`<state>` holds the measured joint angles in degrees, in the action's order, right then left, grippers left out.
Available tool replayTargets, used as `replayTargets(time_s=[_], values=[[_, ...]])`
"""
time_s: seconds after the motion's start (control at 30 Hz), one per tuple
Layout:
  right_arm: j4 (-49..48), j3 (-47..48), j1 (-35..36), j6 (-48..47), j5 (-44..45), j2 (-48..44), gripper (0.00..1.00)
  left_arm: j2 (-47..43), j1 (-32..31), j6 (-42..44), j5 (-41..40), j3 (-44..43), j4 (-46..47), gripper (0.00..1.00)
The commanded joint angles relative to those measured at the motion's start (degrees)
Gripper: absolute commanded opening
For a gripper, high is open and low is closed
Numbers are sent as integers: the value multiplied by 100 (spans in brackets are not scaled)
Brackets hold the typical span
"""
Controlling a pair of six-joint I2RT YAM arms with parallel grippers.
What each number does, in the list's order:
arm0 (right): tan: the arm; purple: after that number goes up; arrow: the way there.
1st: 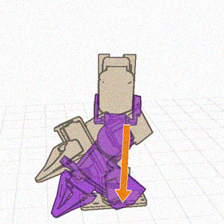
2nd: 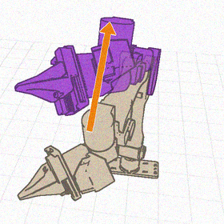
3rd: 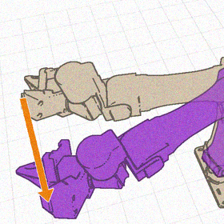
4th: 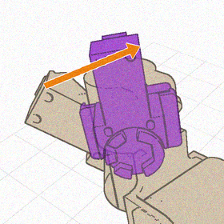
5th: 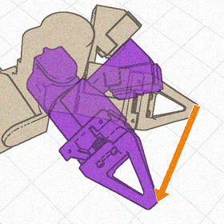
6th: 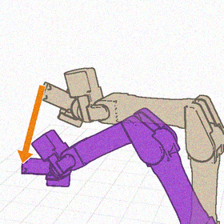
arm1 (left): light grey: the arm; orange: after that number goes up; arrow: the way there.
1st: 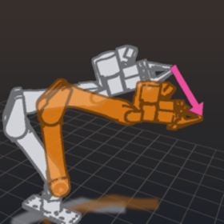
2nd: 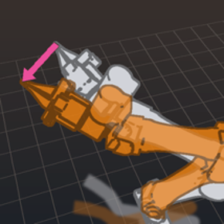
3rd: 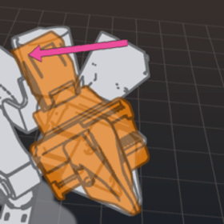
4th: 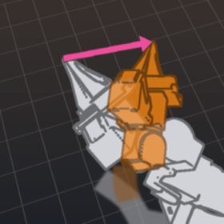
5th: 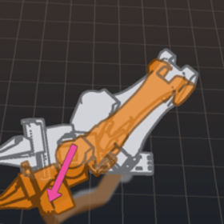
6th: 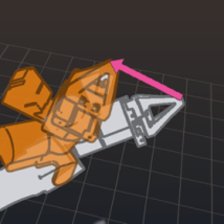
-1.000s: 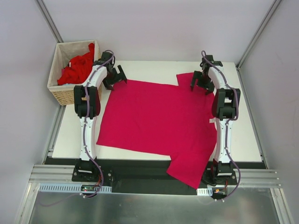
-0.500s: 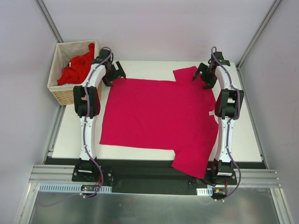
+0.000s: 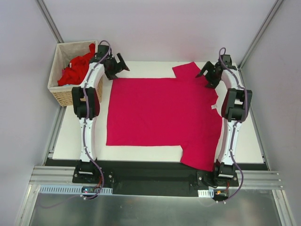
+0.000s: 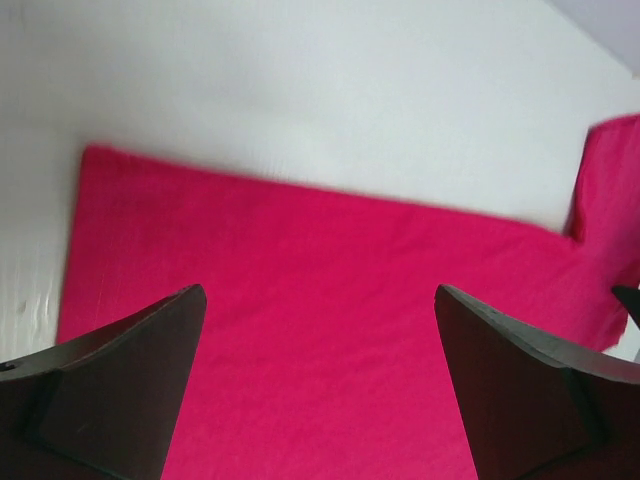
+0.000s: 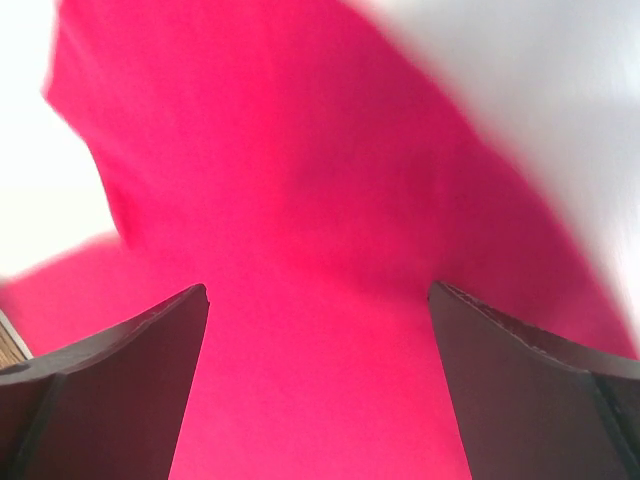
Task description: Fold and stack the t-shirts
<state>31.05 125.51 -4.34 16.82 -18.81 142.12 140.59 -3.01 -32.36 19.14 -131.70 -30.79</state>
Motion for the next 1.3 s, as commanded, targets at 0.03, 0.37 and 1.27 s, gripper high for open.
replayTargets(time_s=[0.03, 0.37, 1.27], values=[[-144, -1308, 336, -600, 430, -2222, 96, -2174, -191, 90, 248, 1469, 117, 99], [386, -4593, 1163, -839, 1441, -4780, 96, -4715, -622, -174, 81, 5318, 493, 99], [-73, -5908, 1568, -618, 2232, -3772, 96, -3285, -860, -464, -95, 6904, 1628, 99]])
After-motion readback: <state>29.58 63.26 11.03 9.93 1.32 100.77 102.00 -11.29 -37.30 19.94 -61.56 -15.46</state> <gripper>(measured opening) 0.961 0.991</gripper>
